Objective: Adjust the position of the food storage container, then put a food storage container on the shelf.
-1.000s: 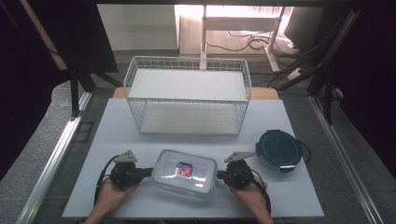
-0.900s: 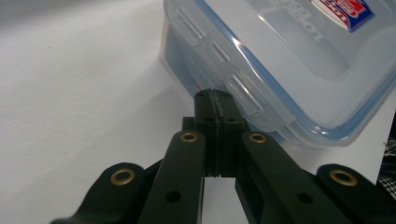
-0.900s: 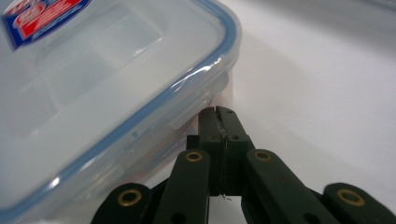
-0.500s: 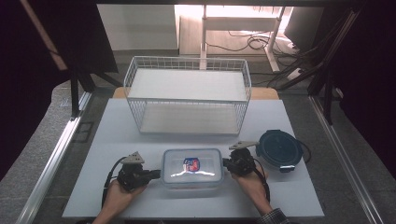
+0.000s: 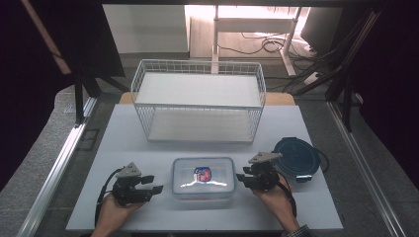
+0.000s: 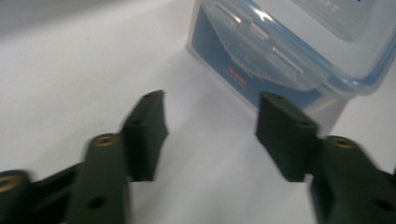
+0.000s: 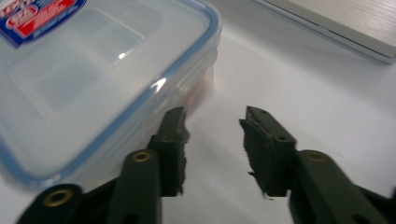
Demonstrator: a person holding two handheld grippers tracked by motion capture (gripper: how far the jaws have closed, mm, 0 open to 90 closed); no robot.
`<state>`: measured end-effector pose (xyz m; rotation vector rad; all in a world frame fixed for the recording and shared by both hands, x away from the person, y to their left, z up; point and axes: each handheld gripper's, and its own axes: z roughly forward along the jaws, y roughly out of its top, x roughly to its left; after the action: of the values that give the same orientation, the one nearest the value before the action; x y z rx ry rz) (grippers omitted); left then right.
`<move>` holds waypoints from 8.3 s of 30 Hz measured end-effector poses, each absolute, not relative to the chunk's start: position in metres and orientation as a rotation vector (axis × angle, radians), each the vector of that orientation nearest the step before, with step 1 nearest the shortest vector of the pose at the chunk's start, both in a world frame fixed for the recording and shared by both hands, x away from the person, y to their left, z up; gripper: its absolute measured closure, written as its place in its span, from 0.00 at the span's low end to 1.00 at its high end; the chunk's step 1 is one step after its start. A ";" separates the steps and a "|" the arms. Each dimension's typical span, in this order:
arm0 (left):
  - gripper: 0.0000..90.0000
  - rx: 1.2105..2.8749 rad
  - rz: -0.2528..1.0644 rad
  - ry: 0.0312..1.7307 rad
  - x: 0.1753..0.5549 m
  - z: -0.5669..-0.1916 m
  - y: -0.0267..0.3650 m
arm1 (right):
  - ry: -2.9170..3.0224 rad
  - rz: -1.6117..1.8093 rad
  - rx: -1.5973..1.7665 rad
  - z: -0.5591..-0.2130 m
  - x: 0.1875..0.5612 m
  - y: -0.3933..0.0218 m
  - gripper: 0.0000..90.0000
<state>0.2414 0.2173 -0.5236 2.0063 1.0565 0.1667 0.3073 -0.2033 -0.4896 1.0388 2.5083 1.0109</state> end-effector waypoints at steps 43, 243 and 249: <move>0.02 2.034 0.083 0.912 0.275 -0.500 0.173 | 2.533 1.226 1.004 -0.475 0.294 -0.188 0.03; 0.51 1.604 0.143 1.029 0.437 -0.335 0.216 | 2.181 1.567 1.193 -0.307 0.460 -0.160 0.59; 0.51 1.616 0.180 1.015 0.436 -0.334 0.214 | 2.173 1.580 1.234 -0.307 0.459 -0.160 0.59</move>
<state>0.4364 0.2144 -0.3338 1.6156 1.0155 0.1801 0.4593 -0.1602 -0.3074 1.2340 2.1726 1.5802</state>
